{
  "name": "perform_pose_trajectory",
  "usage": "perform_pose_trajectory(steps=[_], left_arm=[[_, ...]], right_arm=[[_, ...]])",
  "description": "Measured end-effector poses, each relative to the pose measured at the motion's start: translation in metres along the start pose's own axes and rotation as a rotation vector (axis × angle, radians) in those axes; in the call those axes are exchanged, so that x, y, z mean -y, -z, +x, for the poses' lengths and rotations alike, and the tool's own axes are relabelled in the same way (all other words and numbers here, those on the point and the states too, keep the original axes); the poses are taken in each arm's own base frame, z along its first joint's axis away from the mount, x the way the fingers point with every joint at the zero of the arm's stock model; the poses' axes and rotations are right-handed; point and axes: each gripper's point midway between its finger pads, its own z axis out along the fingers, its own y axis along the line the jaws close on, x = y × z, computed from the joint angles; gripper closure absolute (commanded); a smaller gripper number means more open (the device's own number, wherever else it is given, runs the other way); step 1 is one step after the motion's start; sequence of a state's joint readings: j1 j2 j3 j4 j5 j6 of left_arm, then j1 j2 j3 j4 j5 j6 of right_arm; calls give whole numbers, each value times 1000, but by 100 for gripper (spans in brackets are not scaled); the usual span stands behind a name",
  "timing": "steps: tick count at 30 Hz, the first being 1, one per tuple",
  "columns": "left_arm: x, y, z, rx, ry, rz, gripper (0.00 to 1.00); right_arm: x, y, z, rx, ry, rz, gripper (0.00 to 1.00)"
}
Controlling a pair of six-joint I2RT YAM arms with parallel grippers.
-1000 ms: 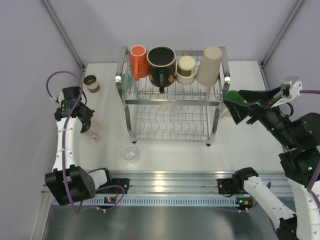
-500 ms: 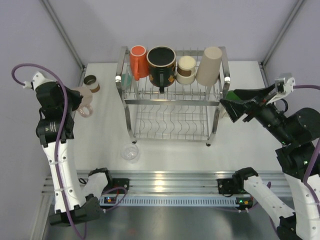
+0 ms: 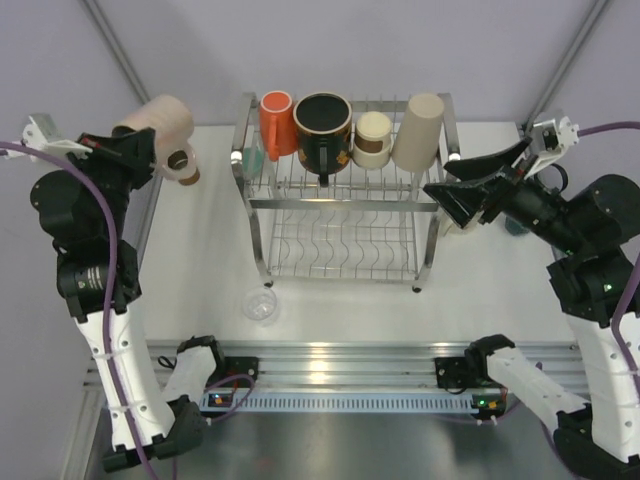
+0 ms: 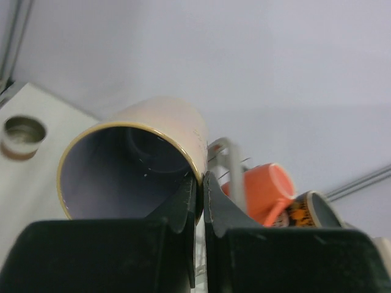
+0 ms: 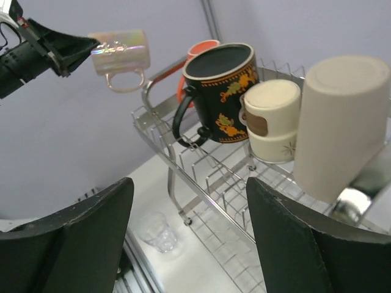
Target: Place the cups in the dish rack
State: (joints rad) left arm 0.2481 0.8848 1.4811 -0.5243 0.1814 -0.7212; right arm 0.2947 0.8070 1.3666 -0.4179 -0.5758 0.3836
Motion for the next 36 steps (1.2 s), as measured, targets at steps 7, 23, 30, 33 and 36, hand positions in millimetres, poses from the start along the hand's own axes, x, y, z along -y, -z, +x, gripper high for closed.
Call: perform_pose_trajectory(steps=[7,23,30,33,36], left_arm=[[81,28,-55,165,99,296,100],[171,80,-95,161,396,729,100],[192,117,-99,140,439,849,100],[197,134,-97,131,448,893,100],[199,149,-92,117,459,929,100]], right_arm=[[-35,-17,-28,26,-44,-216,24],[-109,-93,-90,-1,-85,-630,25],[-153,-128,-76,-67,-123,-754,26],[-164,-144,-63,-98,-145,-763,26],[-172,-158,-47,-133,-167,-763,27]])
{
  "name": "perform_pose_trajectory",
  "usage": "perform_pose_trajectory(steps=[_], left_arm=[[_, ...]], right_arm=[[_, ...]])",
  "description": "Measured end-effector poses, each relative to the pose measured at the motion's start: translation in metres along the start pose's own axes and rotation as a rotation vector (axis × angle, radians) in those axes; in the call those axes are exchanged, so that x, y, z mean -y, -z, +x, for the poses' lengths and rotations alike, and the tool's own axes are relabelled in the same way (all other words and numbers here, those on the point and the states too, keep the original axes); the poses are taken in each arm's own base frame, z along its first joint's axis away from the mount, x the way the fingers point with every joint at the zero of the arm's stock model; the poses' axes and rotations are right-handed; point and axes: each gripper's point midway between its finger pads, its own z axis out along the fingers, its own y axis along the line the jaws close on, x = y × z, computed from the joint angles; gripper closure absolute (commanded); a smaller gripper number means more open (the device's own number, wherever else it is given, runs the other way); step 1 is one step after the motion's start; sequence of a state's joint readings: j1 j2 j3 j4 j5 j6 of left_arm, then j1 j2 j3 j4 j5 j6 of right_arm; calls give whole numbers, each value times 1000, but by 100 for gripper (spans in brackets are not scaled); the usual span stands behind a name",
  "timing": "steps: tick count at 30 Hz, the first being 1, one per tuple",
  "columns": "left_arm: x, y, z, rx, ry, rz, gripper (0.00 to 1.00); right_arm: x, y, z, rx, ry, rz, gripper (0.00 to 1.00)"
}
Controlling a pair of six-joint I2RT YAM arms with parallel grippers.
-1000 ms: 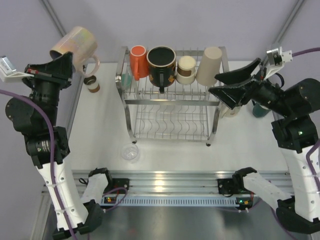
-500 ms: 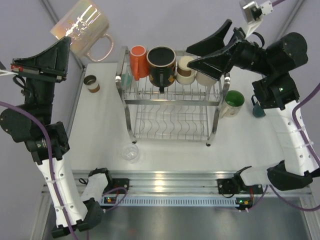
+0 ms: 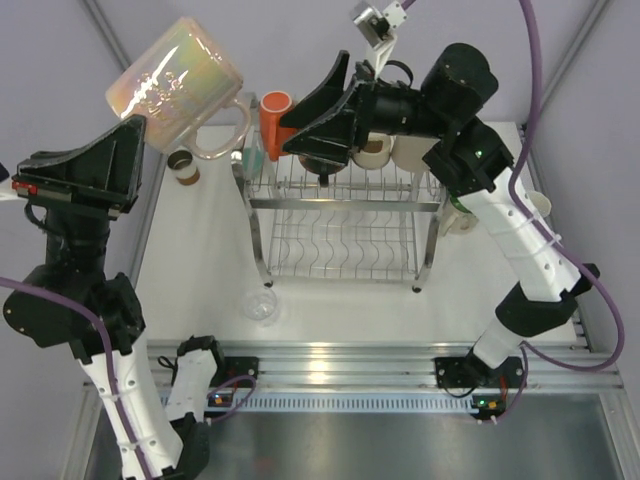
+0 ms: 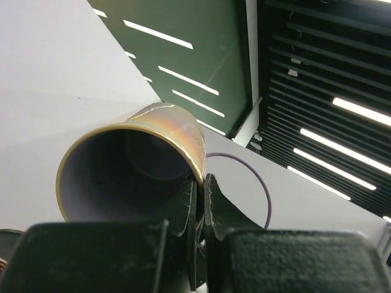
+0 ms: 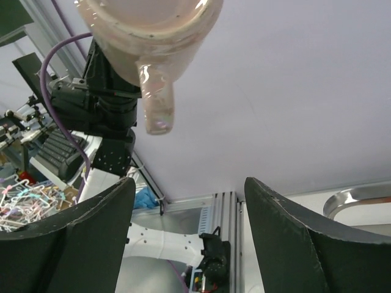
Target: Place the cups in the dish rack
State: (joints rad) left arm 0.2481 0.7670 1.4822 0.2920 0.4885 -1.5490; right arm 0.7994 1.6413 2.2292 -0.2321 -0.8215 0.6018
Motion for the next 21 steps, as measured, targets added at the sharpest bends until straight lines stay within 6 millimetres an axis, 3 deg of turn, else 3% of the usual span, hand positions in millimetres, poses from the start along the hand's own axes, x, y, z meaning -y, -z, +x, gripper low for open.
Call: perform_pose_trajectory(steps=[5,10,21], left_arm=[[-4,6,5,-14,31,-4,100],[-19,6,7,-23,62,-35,100],[-55,-4,6,-46,108,-98,100]], right_arm=[[12,-18,16,-21,-18,21,29],[4,-29,24,-25,-9,13,32],[13,-38,30,6,-26,39,34]])
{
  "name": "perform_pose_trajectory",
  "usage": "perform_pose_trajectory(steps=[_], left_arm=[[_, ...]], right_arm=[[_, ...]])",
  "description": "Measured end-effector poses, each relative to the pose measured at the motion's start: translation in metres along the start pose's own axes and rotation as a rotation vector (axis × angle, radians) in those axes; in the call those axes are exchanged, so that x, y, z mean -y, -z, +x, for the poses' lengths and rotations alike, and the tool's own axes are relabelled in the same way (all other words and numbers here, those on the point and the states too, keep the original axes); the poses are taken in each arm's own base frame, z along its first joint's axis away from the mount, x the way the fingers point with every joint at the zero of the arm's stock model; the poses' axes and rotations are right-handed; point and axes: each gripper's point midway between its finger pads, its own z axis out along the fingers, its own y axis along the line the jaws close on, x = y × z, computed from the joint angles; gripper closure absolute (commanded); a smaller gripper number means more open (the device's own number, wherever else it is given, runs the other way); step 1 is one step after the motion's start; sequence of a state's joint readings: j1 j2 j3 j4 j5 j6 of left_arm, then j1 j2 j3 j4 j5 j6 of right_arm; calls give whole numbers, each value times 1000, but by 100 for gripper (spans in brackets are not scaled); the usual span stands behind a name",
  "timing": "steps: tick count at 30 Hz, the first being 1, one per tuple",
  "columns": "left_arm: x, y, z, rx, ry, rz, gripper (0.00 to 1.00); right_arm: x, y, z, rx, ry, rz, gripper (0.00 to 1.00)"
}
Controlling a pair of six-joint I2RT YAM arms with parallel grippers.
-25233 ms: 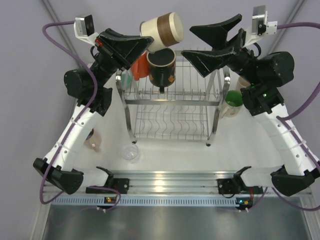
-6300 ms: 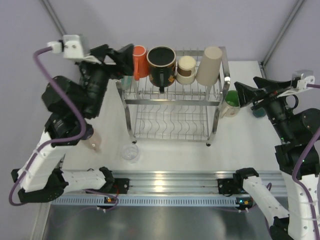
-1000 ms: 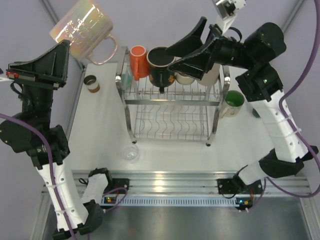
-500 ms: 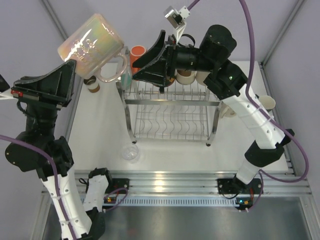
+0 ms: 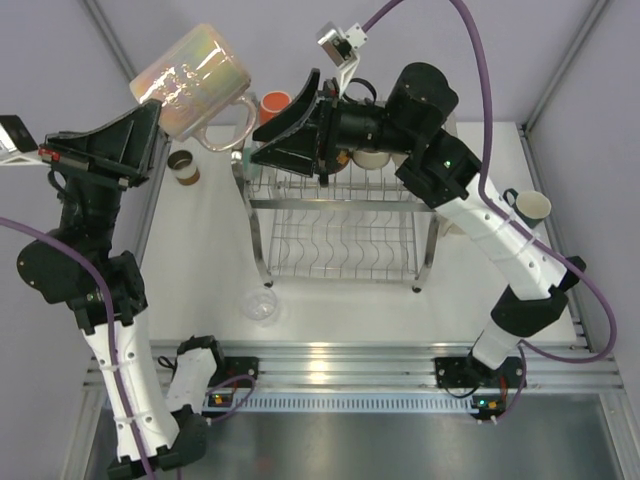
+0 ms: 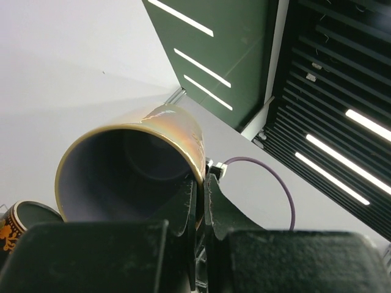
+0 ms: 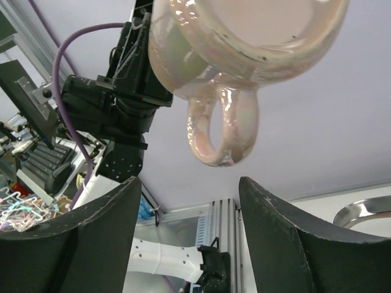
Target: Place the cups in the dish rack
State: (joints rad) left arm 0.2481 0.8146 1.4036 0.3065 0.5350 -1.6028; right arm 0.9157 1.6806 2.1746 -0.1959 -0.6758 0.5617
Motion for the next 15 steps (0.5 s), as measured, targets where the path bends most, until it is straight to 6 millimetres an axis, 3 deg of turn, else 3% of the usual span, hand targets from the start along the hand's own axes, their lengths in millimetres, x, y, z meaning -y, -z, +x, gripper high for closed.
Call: perform_pose_trajectory(steps=[6,15], left_arm=[[-21,-9,-3,-14,24,-36,100],[-57,-23,-8,-46,65,-99,100]], right_arm=[[2,-4,-9,36,10,6,33],[29,-15,2,32,-33,59,32]])
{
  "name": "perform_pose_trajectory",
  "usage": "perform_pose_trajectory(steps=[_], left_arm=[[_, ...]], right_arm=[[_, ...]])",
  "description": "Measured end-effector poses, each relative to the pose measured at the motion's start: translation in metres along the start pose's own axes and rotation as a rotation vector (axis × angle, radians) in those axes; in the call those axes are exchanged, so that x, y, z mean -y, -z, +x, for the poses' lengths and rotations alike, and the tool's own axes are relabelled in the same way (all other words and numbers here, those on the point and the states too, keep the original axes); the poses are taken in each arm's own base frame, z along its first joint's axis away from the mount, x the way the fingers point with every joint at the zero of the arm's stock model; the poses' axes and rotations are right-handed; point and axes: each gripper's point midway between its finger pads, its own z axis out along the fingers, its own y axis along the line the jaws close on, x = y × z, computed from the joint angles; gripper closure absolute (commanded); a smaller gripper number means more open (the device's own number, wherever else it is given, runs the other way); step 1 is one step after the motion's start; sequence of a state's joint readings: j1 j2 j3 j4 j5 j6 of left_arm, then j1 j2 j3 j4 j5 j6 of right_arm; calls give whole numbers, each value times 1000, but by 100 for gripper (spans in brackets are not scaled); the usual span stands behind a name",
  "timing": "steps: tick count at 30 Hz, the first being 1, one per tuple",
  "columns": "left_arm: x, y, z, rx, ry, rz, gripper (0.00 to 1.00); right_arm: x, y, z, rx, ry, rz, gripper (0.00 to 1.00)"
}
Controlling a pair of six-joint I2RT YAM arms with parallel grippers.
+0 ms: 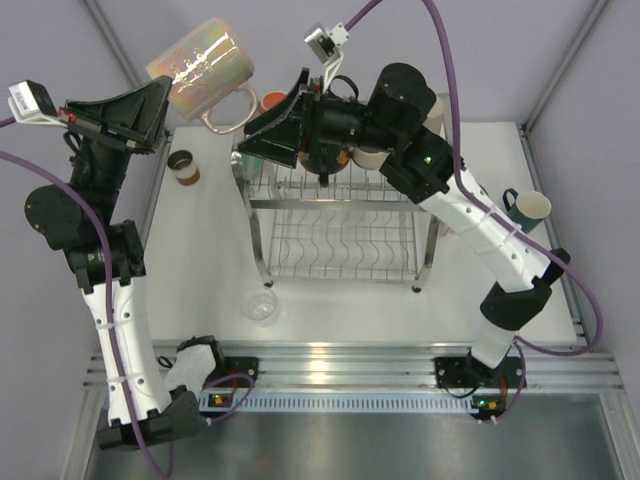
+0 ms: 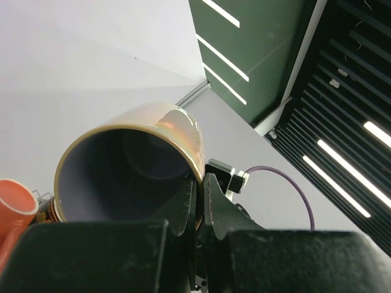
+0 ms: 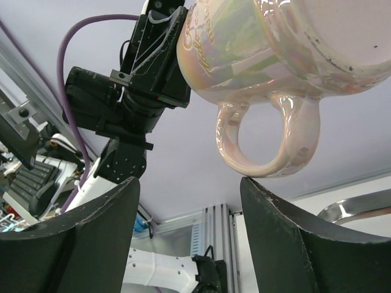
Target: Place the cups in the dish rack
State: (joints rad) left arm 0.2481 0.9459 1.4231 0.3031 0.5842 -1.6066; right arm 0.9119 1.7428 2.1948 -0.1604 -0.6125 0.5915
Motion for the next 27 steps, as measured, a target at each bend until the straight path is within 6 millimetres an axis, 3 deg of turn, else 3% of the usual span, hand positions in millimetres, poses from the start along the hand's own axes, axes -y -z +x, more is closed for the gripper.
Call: perform_pose_trajectory(steps=[10,19,27], left_arm=[[-12,-14,-5,-29,31,-20,100],[13,-12,-2,-40,3,27,100],[18,6,14,-65,-2,33,100]], right_arm=[[13,1,-4,22,-11,26,32],[39,5,8,0,-44,77,30],[31,5,-5,28,-48,45,30]])
